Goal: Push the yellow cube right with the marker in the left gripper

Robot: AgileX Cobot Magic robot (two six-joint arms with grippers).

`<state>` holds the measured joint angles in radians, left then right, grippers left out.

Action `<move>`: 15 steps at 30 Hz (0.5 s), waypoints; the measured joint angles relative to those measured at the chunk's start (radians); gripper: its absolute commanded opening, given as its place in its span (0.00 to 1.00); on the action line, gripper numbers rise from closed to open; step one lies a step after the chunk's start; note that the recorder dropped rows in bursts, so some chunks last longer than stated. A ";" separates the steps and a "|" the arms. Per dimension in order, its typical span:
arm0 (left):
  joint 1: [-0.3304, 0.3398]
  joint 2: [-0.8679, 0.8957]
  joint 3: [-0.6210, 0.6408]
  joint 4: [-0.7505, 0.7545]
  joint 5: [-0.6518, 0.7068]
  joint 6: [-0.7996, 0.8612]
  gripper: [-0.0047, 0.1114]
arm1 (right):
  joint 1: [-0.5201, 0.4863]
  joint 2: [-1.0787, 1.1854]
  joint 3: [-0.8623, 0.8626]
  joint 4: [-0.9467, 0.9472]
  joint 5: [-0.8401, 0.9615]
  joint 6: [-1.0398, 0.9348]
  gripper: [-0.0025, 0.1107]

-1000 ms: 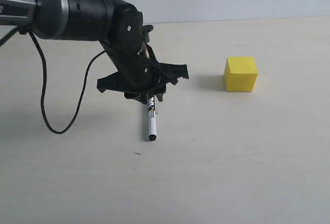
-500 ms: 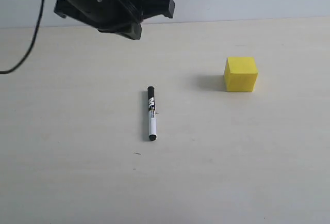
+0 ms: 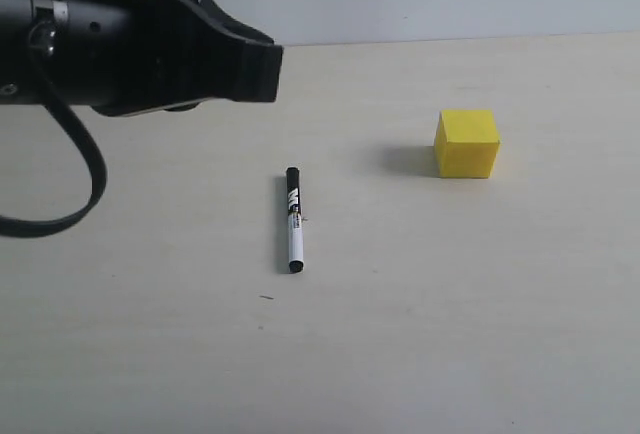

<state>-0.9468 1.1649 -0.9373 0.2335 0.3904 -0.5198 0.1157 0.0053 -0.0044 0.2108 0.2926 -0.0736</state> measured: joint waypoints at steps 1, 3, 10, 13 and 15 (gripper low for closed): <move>0.000 -0.005 0.006 0.000 -0.002 -0.004 0.04 | 0.000 0.000 0.000 0.000 0.000 0.000 0.02; -0.002 -0.008 0.010 0.006 -0.004 -0.004 0.04 | 0.000 0.000 0.000 0.000 0.000 0.000 0.02; -0.002 -0.008 0.013 0.013 -0.008 -0.006 0.04 | 0.000 0.000 0.000 0.000 0.000 0.000 0.02; -0.002 -0.010 0.013 0.015 -0.010 -0.006 0.04 | 0.000 0.000 0.000 0.000 0.000 0.000 0.02; -0.002 -0.018 0.013 0.022 -0.006 -0.004 0.04 | 0.000 0.000 0.000 0.000 0.000 0.000 0.02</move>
<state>-0.9483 1.1466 -0.9241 0.2553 0.3842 -0.5233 0.1157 0.0053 -0.0044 0.2108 0.2926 -0.0736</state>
